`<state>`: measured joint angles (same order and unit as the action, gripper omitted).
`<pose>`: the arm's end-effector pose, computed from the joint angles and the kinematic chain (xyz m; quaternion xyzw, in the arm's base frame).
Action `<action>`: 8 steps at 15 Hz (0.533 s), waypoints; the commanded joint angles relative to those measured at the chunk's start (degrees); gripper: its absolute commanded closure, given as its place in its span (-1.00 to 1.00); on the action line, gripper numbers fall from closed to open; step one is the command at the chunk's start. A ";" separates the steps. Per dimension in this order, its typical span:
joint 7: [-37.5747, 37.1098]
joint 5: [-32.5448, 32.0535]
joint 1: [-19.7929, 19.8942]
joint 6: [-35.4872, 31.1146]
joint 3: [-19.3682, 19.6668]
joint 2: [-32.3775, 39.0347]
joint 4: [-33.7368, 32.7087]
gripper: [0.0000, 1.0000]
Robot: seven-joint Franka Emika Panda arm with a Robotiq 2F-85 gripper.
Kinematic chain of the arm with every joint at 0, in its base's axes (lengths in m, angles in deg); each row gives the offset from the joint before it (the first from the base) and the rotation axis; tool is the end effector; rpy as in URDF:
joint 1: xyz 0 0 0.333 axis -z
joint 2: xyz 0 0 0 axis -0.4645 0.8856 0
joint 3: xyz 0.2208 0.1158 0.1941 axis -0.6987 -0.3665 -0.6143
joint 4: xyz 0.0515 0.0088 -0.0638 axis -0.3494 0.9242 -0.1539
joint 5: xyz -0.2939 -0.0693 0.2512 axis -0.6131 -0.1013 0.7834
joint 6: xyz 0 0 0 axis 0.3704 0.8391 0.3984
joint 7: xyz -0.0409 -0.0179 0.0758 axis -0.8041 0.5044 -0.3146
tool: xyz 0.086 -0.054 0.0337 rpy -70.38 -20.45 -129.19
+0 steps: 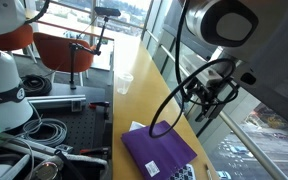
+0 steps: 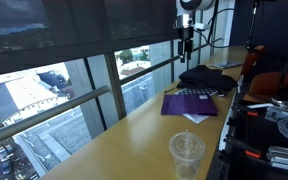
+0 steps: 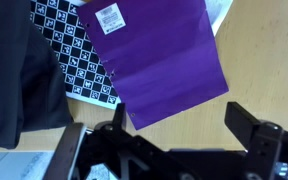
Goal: Fold the purple folder.
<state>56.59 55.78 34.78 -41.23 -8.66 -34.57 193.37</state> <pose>0.6198 -0.1027 0.3677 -0.9996 -0.0228 0.0147 0.0080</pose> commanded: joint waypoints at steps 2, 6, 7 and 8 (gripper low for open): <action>-3.65 1.45 0.44 7.83 0.97 -2.50 0.16 -1.00; -5.91 0.77 -0.16 11.43 1.07 -3.90 0.63 -1.00; -6.35 0.50 -0.33 11.76 1.08 -4.28 0.97 -1.00; -6.62 0.28 -0.47 11.95 1.07 -4.64 1.37 -1.00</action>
<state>51.55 55.92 34.96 -31.05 -7.75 -36.96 193.23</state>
